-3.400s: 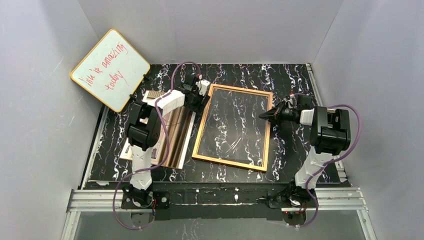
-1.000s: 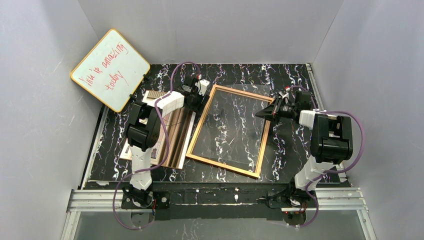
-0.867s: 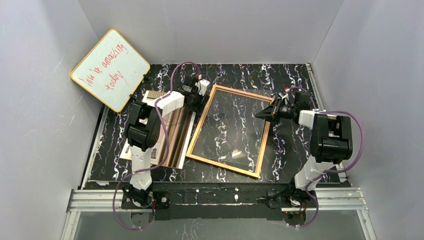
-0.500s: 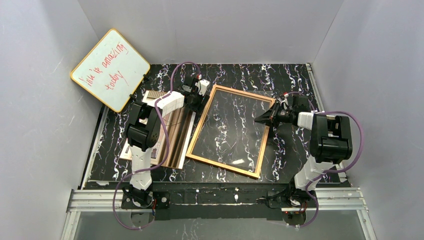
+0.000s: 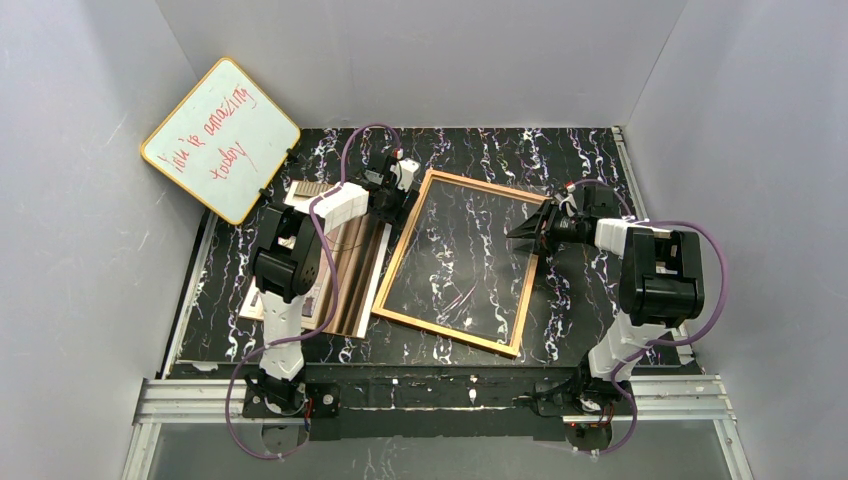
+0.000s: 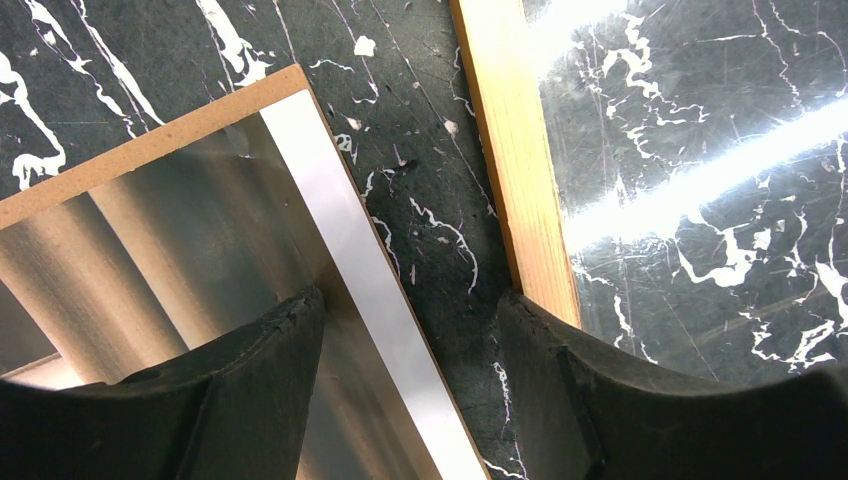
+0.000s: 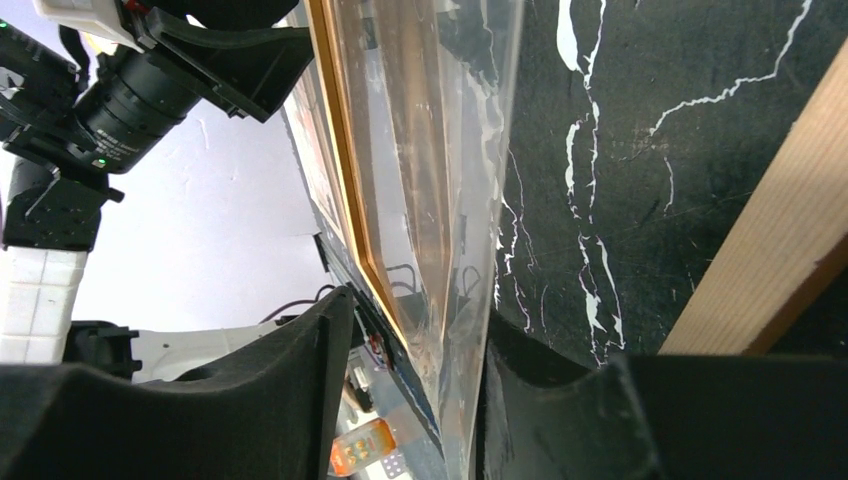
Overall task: Put the photo into the frame
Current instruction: Place the photo frame item in the photo frame.
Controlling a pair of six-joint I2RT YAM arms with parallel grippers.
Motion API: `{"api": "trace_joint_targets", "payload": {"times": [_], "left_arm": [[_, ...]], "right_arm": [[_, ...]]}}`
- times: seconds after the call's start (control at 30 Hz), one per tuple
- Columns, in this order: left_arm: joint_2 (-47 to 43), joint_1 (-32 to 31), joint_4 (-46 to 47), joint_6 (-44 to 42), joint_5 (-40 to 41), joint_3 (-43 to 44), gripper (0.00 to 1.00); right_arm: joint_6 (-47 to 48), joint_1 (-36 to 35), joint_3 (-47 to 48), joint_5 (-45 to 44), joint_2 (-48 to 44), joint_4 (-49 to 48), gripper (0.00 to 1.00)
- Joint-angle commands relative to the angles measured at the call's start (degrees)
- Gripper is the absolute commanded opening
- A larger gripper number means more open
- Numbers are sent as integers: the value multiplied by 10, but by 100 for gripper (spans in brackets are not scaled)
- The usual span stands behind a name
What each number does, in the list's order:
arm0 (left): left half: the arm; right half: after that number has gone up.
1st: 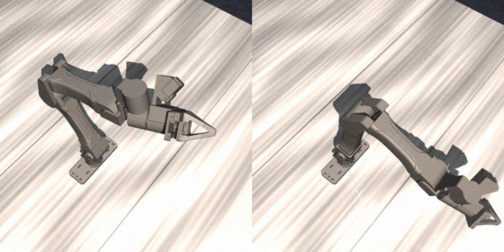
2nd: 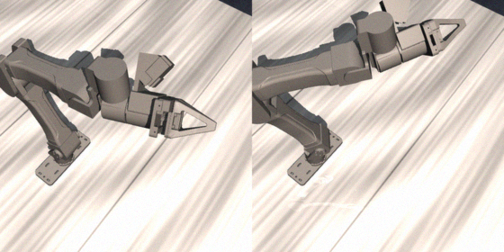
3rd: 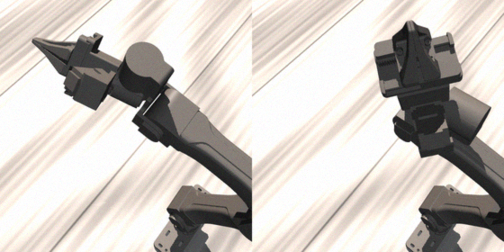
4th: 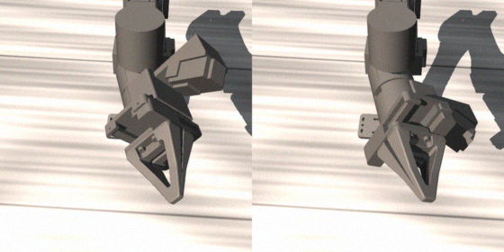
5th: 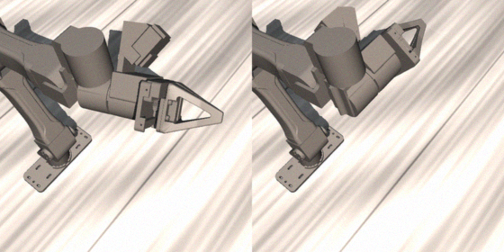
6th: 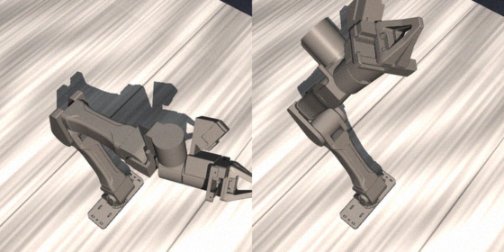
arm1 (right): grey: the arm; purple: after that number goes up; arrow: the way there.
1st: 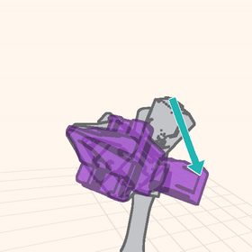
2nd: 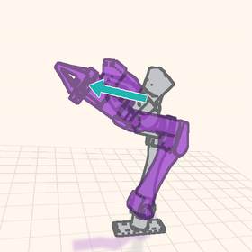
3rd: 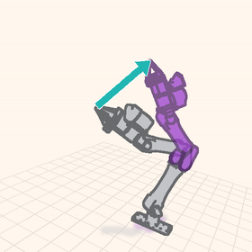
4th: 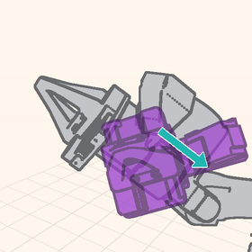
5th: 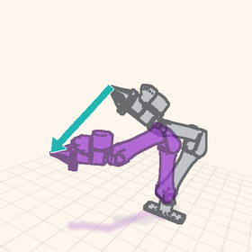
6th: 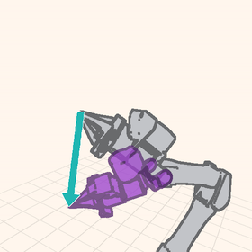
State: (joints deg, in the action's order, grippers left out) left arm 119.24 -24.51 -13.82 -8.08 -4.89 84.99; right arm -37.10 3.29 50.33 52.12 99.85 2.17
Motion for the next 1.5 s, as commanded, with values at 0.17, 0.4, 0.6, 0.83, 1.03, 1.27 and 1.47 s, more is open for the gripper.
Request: {"api": "trace_joint_targets", "payload": {"times": [0.17,0.4,0.6,0.83,1.03,1.27,1.47], "left_arm": [[5,-9,-52,14,-31,-25,62],[7,-9,-52,16,-33,-23,62],[5,-9,-51,14,-33,-24,62],[3,-9,-51,13,-38,-24,59],[-1,-8,-69,13,-55,-9,54],[-9,-4,-85,10,-63,4,54],[-14,-1,-95,2,-61,8,54]], "right_arm": [[21,-10,42,-14,4,21,55],[-25,-22,37,13,7,-22,56],[-124,-23,-4,61,0,-151,53],[-277,-23,-50,114,-6,-360,45],[-343,-26,-73,120,-2,-460,30],[-334,-32,-67,115,-2,-453,29],[-289,-32,-61,104,5,-397,34]]}}
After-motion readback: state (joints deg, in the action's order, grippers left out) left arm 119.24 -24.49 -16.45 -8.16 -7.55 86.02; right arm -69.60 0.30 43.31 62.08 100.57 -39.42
